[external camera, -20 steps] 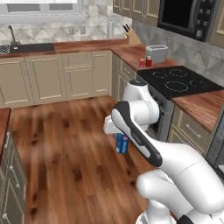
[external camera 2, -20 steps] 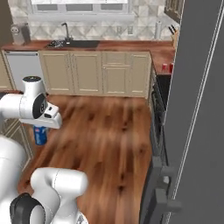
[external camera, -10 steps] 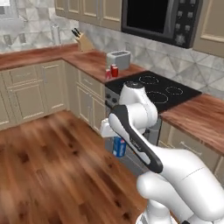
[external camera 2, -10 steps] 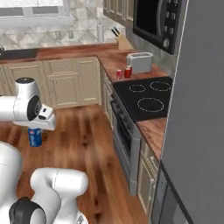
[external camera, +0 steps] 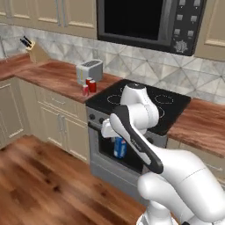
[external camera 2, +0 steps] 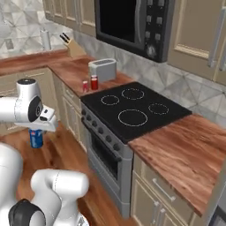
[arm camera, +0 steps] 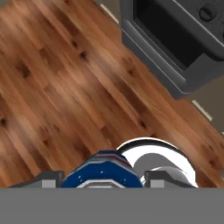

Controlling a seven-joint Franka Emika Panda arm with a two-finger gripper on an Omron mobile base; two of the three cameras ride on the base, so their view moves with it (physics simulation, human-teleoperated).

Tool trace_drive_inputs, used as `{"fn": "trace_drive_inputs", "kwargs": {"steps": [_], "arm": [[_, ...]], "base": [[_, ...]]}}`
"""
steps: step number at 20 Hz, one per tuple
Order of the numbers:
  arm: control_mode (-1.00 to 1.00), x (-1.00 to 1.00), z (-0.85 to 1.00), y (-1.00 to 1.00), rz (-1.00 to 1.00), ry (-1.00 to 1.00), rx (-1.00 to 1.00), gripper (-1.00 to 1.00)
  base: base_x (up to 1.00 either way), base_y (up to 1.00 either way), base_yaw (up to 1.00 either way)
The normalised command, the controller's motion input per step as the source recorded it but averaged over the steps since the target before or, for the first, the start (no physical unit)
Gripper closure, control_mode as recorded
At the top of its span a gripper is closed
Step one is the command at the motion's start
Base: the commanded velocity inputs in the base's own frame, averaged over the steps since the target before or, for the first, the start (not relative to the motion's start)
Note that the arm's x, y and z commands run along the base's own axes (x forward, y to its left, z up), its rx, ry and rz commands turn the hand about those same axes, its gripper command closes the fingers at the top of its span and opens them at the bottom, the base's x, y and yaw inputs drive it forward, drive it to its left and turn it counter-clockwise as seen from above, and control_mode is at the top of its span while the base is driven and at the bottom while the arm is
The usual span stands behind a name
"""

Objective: Four empty soda cans are scattered around the kitchen. Gather all the cans and cluster them next to the stove for recycling.

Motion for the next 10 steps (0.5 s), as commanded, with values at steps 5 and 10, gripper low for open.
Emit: {"fn": "trace_drive_inputs", "kwargs": {"steps": [5,10], "arm": [[1.0,0.0,0.0,0.0,0.0,0.0,0.0,1.0],[1.0,0.0,0.0,0.0,0.0,0.0,0.0,1.0]], "base": [[0.17,0.78,-0.55],[0.03,0.77,-0.6]]}}
